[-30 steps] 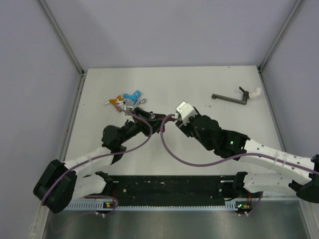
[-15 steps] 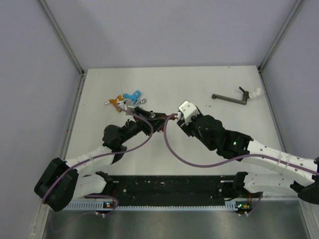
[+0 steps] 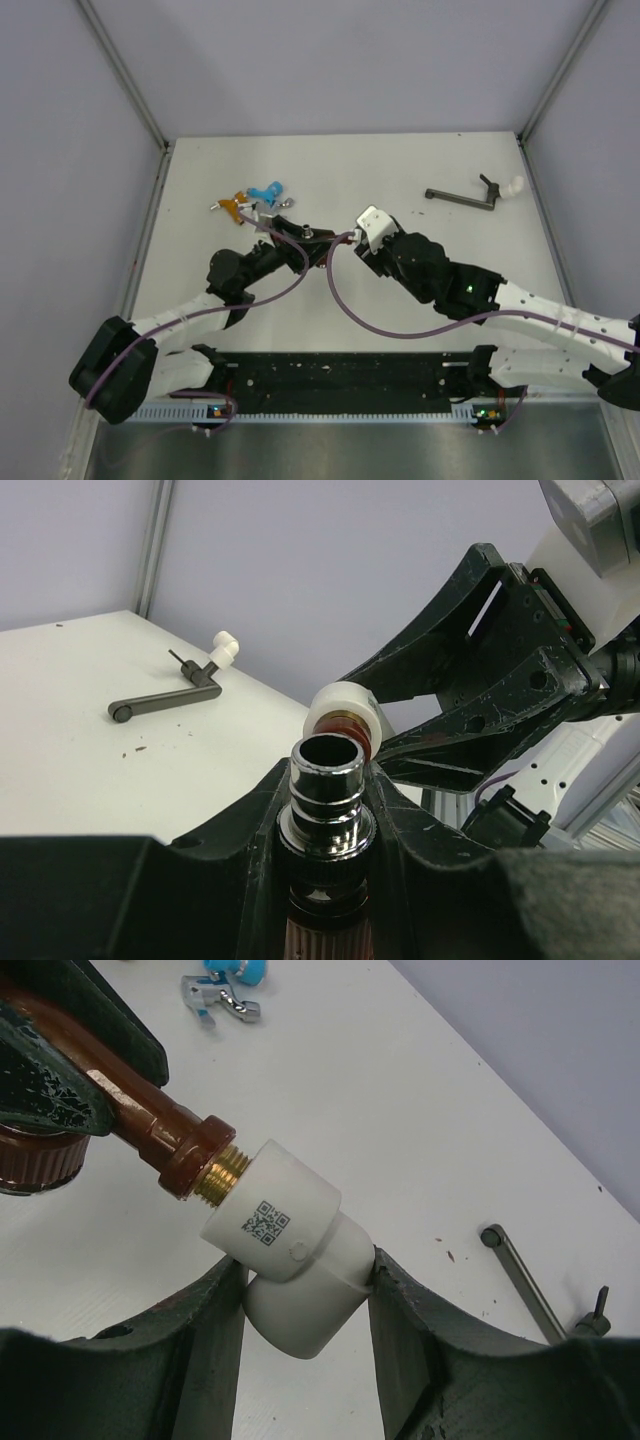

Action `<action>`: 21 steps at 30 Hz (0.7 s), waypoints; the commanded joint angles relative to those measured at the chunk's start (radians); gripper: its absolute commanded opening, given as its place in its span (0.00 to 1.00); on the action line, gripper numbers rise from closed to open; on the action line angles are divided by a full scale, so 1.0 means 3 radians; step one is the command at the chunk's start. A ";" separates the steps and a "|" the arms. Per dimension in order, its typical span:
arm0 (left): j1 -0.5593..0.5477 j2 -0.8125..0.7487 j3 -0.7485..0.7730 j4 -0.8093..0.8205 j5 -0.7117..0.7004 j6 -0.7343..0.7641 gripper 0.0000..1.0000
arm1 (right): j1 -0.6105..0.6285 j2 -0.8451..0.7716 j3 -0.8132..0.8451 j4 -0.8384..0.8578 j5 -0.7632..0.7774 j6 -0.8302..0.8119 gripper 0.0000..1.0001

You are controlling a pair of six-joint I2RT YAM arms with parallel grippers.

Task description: Install the water faucets

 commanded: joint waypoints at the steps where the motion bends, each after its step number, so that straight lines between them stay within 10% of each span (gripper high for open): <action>1: -0.0005 0.0004 0.0099 0.0151 0.0063 0.0038 0.00 | 0.0046 -0.0013 0.0090 0.0167 -0.0176 -0.0001 0.00; 13: -0.0214 0.0076 -0.0121 0.0765 -0.0708 -0.0258 0.00 | 0.0041 0.0094 0.0050 0.0417 -0.0124 0.0296 0.00; 21: -0.0312 -0.0108 0.0027 0.0198 -0.0852 -0.0161 0.00 | 0.0046 -0.0059 -0.0170 0.0678 -0.0242 0.0020 0.00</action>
